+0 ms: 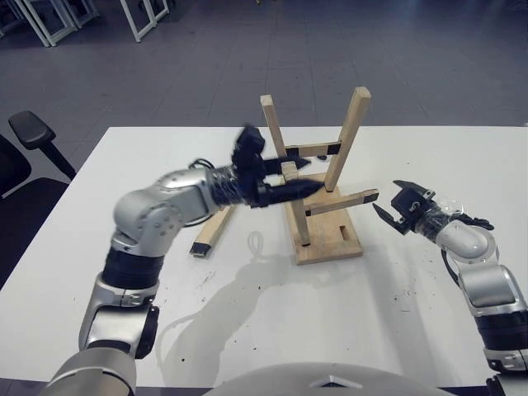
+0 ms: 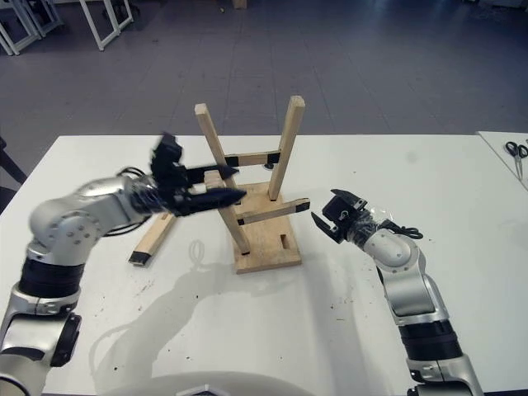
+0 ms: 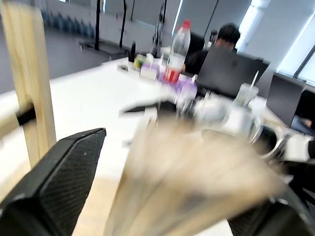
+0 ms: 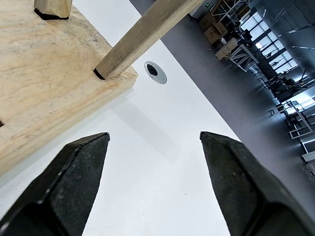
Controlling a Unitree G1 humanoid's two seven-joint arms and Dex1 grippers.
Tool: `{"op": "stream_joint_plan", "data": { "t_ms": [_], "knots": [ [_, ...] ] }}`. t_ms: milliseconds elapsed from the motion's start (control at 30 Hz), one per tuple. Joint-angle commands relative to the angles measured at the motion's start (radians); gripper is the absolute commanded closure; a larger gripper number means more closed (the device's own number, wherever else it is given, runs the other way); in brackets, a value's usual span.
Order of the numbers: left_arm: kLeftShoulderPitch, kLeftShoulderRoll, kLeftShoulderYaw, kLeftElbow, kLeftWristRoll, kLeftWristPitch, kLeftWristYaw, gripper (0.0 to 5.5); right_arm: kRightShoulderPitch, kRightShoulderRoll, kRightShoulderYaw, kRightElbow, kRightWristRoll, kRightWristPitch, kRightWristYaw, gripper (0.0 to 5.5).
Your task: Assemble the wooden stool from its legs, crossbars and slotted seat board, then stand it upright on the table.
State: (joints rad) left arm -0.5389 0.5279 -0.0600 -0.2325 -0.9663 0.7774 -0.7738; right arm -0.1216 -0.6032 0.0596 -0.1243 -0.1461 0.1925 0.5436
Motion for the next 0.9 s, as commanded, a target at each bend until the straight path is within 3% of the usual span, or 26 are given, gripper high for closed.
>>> {"op": "stream_joint_plan", "data": {
  "t_ms": [33, 167, 233, 433, 533, 600, 733, 900],
  "knots": [
    [-0.031, 0.03, 0.161, -0.119, -0.152, 0.025, -0.001, 1.89, -0.001, -0.012, -0.001, -0.009, -0.001, 0.016, 0.011, 2.11],
    [-0.04, 0.049, 0.269, -0.133, -0.254, 0.035, 0.043, 1.89, -0.002, -0.011, -0.002, -0.009, -0.001, 0.02, 0.012, 2.11],
    [-0.095, 0.009, 0.26, -0.046, -0.158, -0.026, 0.121, 1.89, -0.009, -0.009, 0.0, -0.006, -0.001, 0.019, 0.012, 2.11],
    [-0.209, -0.061, -0.006, 0.18, 0.364, -0.287, 0.202, 1.89, -0.063, 0.004, -0.001, -0.019, -0.01, -0.001, -0.01, 2.11],
    [-0.162, -0.034, -0.155, 0.144, 0.513, -0.346, 0.099, 1.89, -0.068, 0.003, -0.001, -0.021, -0.008, -0.001, -0.007, 2.11],
    [-0.09, 0.009, -0.188, 0.078, 0.53, -0.371, 0.002, 1.89, -0.061, 0.001, -0.002, -0.019, -0.008, -0.003, -0.008, 2.11],
    [0.002, 0.045, -0.144, -0.069, 0.447, -0.348, -0.102, 1.89, -0.043, 0.0, -0.001, -0.021, -0.01, -0.001, -0.008, 2.11],
    [-0.096, -0.009, -0.051, 0.034, 0.504, -0.409, -0.013, 1.89, -0.031, 0.003, 0.002, -0.022, -0.011, 0.001, -0.008, 2.11]
  ]
}}
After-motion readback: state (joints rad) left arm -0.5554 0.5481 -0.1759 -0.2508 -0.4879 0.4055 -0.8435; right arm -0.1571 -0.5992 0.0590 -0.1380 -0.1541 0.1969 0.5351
